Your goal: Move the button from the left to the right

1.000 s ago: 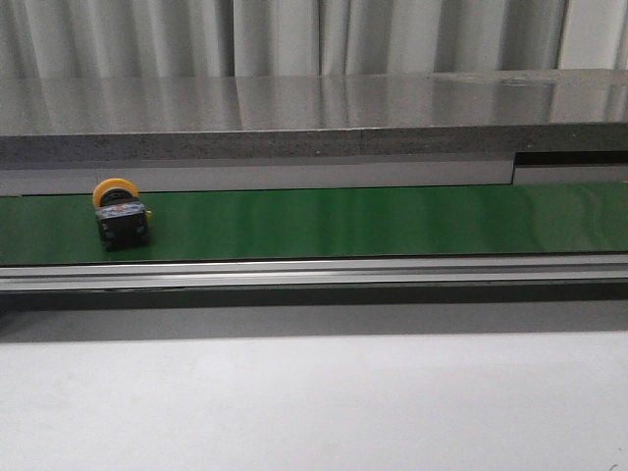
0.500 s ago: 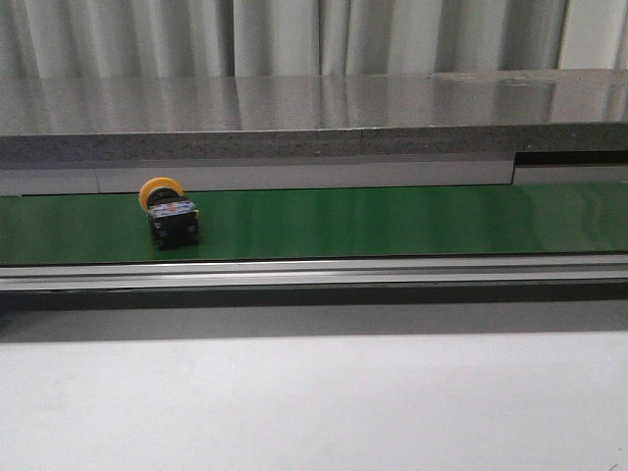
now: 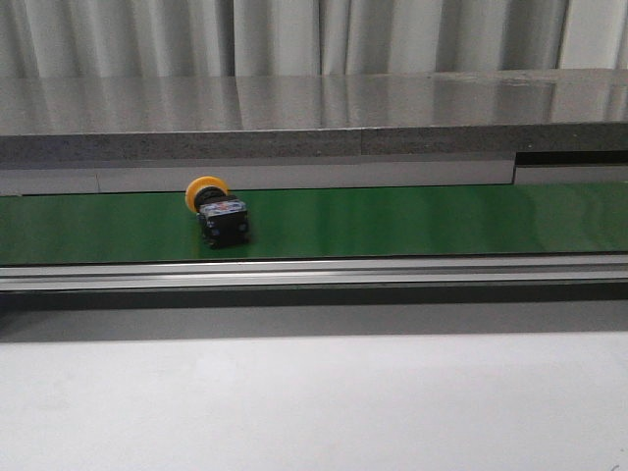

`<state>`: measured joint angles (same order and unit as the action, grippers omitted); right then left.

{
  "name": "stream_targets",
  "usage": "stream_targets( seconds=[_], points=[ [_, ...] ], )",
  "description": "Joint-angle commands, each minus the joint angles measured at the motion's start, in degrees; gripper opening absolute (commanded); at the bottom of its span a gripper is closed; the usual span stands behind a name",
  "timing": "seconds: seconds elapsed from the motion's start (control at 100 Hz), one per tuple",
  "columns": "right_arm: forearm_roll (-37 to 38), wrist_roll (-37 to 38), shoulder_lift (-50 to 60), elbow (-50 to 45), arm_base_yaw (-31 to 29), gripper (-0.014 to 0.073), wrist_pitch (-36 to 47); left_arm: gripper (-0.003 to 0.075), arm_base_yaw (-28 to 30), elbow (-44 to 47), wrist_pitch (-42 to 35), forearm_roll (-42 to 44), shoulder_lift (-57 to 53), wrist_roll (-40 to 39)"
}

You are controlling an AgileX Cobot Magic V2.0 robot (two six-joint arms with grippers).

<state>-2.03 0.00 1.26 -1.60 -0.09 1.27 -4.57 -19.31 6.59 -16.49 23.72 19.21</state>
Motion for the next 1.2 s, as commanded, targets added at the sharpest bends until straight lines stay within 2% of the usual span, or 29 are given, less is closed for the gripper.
stream_targets(
  seconds=[0.0, 0.32, 0.5, 0.74, 0.91, 1.11, 1.19],
  points=[
    [0.07, -0.40, -0.17, 2.83, -0.08, -0.0066, 4.95, -0.0020, -0.46, -1.68, -4.75, -0.66, 0.32, -0.25],
    [-0.37, -0.40, -5.05, 16.56, -0.08, -0.0066, -16.63, -0.0020, -0.46, -1.68, -4.75, -0.66, 0.32, -0.25],
    [-3.90, -0.40, -13.37, 26.05, -0.08, -0.0066, -29.64, -0.0020, -0.46, -1.68, -4.75, -0.66, 0.32, -0.25],
    [-4.10, -0.40, -27.70, 38.07, -0.08, -0.0066, -43.74, -0.0020, -0.46, -1.68, -4.75, -0.66, 0.32, -0.25],
    [-4.10, -0.40, -35.45, 43.15, -0.08, -0.0066, -45.18, -0.0020, -0.46, -1.68, -4.75, -0.66, 0.32, -0.25],
    [-4.10, -0.40, -39.41, 43.35, -0.08, -0.0062, -43.41, -0.0020, -0.46, -1.68, -4.75, -0.66, 0.32, -0.25],
    [-4.10, -0.40, -39.80, 43.35, -0.08, -0.0026, -43.69, -0.0020, -0.46, -1.68, -4.75, -0.66, 0.32, -0.25]
  ],
)
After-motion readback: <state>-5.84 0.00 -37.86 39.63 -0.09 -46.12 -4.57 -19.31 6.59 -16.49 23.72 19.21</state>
